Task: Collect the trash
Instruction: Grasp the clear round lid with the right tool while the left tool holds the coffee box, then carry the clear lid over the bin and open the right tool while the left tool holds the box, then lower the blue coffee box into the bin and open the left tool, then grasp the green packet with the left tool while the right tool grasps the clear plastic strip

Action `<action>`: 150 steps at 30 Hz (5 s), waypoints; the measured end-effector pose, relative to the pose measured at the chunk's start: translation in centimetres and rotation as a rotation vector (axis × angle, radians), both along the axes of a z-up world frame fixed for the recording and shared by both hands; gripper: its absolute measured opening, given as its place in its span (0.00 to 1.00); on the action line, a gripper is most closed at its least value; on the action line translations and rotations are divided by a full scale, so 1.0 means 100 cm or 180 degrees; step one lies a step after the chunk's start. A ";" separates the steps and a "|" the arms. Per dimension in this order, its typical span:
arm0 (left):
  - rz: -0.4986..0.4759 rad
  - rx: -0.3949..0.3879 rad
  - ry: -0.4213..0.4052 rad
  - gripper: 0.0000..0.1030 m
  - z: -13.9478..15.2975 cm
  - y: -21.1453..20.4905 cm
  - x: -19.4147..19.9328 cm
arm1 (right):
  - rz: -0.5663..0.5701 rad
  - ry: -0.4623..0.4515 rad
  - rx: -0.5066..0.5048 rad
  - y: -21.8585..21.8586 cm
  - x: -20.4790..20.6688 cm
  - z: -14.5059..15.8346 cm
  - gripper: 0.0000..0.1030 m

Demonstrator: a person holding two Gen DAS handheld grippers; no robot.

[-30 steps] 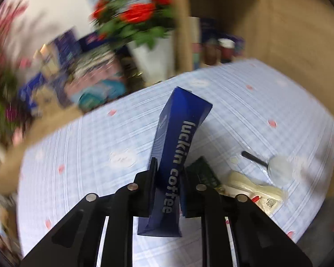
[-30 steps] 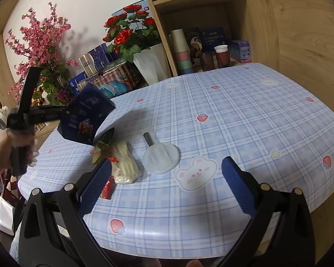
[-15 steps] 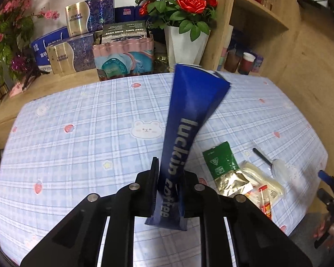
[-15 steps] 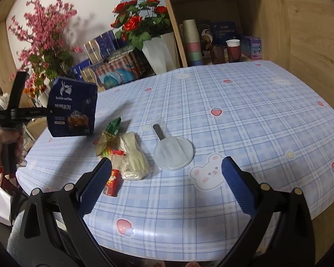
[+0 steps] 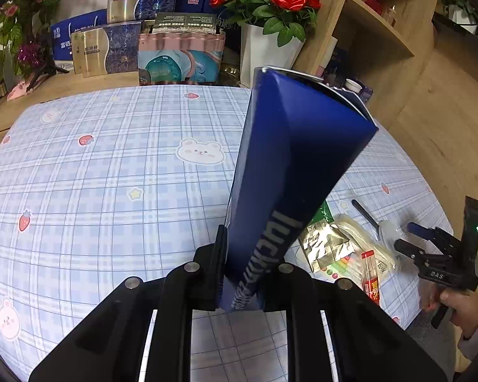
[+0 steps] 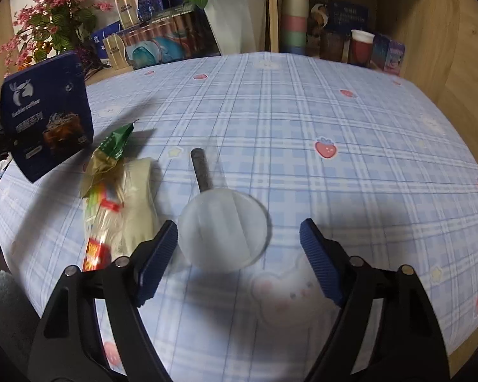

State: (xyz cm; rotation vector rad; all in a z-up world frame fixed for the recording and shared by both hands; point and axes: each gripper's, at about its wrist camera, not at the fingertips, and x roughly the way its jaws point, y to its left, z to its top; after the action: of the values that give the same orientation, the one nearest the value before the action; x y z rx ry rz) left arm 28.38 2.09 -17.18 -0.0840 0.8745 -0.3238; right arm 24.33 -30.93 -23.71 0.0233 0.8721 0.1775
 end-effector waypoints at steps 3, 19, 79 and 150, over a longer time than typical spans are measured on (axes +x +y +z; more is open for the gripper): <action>-0.0010 -0.0072 -0.0057 0.14 0.002 0.000 -0.004 | 0.0050 0.0065 -0.0082 0.009 0.007 -0.006 0.77; -0.0145 -0.0430 -0.0286 0.14 0.032 -0.005 -0.047 | -0.0089 -0.0189 0.0052 0.006 -0.015 0.006 0.65; -0.0085 -0.0812 -0.0356 0.14 0.034 -0.001 -0.274 | -0.0070 -0.0954 0.0320 0.045 -0.216 0.050 0.95; -0.0069 -0.0618 0.0448 0.76 -0.028 -0.093 0.006 | -0.0382 -0.0399 0.0472 -0.019 -0.086 0.010 0.95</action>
State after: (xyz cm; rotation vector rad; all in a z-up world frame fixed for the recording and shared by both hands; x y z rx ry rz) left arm 29.00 -7.16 -19.96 -0.2801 0.9820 -0.4266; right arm 15.70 -32.88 -22.75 0.2005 0.7290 0.1295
